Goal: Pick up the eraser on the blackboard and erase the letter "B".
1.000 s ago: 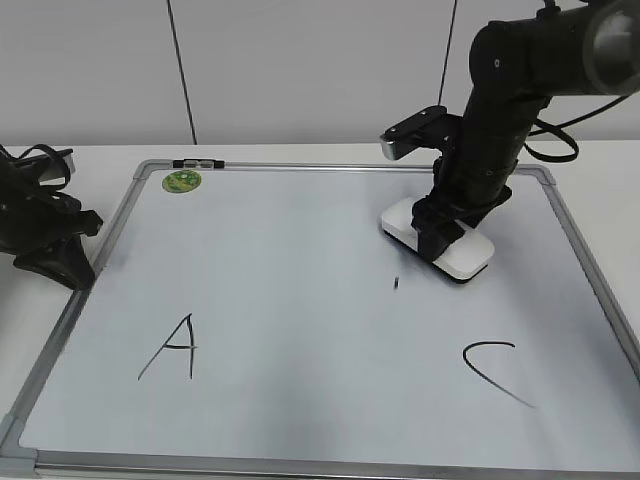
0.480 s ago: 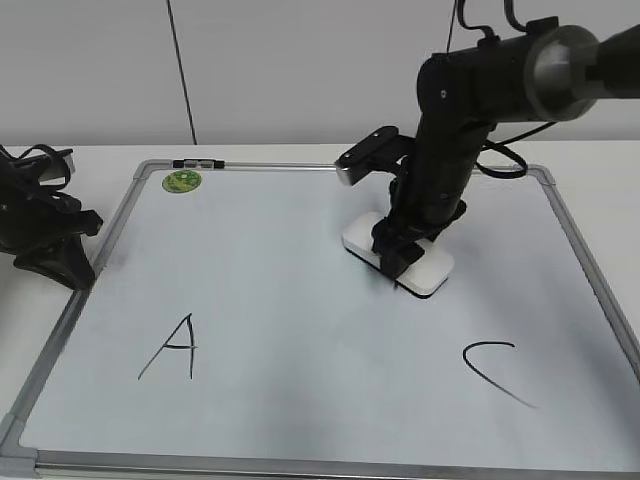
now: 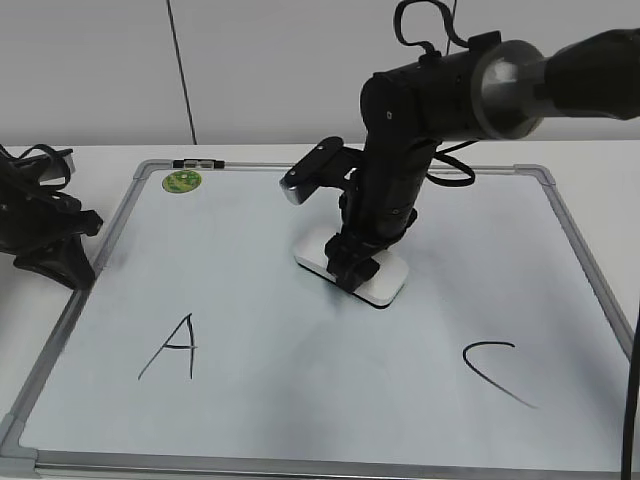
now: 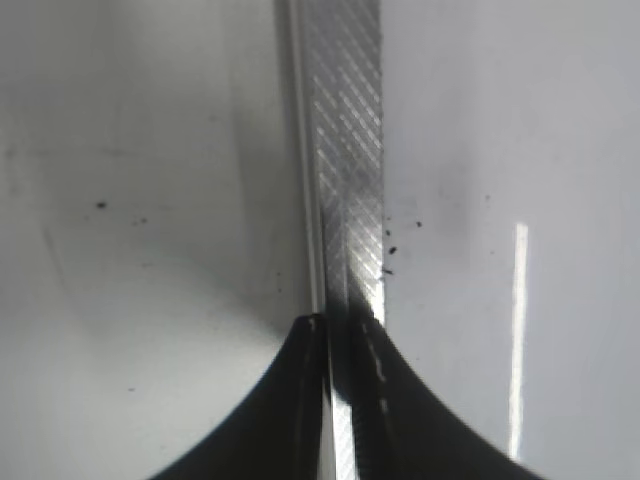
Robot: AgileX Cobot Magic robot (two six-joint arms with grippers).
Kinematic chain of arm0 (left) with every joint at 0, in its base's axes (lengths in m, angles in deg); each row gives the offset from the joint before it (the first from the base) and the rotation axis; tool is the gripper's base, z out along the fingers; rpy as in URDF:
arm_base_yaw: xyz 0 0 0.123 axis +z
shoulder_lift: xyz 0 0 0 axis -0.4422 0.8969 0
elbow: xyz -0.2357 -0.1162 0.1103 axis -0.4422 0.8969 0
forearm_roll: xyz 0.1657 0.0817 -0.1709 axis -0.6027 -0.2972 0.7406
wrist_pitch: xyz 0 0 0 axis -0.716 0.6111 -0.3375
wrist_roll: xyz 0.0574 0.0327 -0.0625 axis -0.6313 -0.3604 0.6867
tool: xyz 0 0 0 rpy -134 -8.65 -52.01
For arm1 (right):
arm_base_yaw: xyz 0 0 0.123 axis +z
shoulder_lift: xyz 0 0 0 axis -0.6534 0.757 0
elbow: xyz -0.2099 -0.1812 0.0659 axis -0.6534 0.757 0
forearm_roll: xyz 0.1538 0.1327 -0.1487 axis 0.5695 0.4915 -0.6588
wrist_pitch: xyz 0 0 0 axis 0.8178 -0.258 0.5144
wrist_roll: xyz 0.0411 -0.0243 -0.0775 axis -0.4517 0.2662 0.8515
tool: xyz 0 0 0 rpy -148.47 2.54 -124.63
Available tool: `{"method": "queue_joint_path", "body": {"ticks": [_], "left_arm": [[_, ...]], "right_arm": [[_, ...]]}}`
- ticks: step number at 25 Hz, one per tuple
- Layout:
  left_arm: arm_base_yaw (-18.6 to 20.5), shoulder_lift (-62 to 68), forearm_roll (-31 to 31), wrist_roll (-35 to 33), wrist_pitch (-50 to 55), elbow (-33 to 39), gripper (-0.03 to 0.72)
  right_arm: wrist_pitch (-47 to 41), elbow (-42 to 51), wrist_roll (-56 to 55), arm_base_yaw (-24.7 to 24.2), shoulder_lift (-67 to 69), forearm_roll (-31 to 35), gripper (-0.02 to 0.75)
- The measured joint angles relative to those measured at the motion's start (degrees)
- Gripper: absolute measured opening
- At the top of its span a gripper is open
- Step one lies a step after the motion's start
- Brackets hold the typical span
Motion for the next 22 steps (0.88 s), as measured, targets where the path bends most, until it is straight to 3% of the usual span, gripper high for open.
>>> {"method": "queue_joint_path", "body": {"ticks": [9,17,22], "left_arm": [[0.00,0.13,0.43,0.00,-0.10,0.00,0.035],[0.00,0.13,0.90,0.00,-0.31,0.00,0.035],[0.00,0.24,1.11,0.00,-0.31,0.00,0.035]], "right_arm": [[0.24,0.00,-0.22,-5.55,0.09,2.96,0.524],[-0.21,-0.14,-1.28,-12.37,0.09,3.03,0.524],[-1.31,-0.03,-1.59,-13.85,-0.83,1.40,0.524]]}}
